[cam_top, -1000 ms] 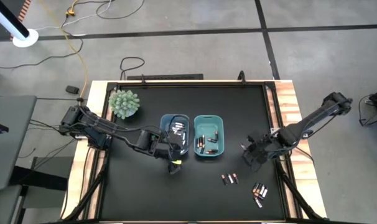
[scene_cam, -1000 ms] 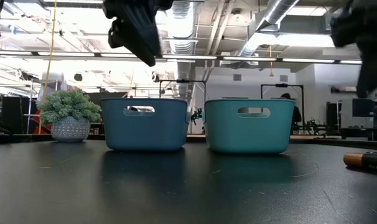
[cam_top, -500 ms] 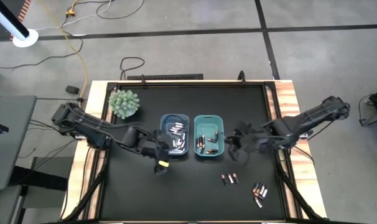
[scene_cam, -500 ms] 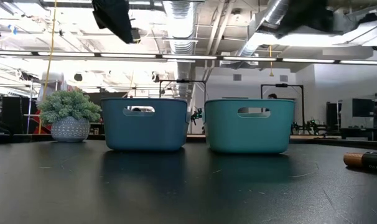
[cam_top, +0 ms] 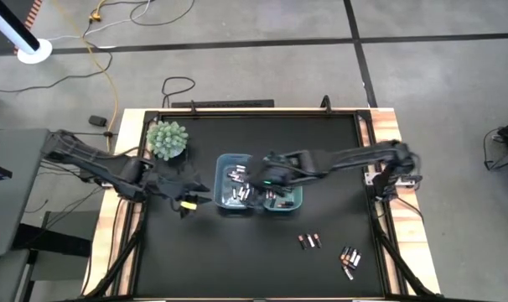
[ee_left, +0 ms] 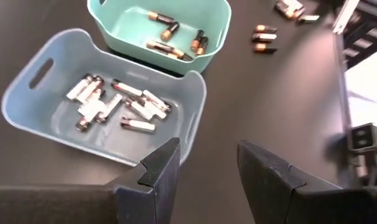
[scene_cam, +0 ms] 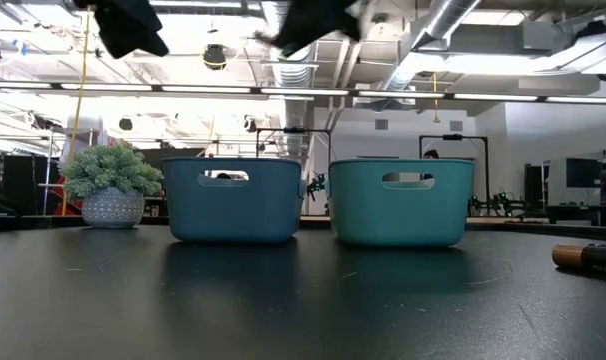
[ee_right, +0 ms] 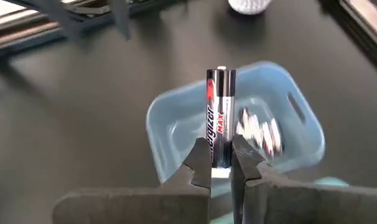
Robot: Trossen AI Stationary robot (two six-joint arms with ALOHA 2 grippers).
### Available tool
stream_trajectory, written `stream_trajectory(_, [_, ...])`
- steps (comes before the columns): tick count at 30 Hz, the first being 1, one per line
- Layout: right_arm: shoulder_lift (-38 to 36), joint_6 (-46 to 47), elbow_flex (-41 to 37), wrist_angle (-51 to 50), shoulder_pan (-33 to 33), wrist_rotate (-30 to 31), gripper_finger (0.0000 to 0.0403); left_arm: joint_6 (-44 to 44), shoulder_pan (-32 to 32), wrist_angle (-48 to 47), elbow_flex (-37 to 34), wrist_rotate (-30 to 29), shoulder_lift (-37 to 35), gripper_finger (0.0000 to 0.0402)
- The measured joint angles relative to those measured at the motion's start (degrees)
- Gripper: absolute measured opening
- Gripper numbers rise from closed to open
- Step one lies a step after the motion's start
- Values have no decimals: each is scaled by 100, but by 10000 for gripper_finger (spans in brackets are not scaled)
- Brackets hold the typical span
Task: Sort batteries
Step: Put the silver battery into the blue bin
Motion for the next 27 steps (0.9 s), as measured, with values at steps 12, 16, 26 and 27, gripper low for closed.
stream_trajectory(12, [2194,-232,1332,-424,-825,-1119,22,-681,-327,103,-392,8,-531,153])
stream_trajectory(16, [2546,-221,1332,-713,-1006,-1226,23,-713,-341,103,-394,8,-445,153])
stream_trajectory(26, [2741,-372,1339,-624,-1060,-1359,73,-674,-341,95,-394,6,-446,153])
stream_trajectory(27, [2741,-399,1339,-650,-1063,-1357,79,-672,-339,95,-394,6,-446,153])
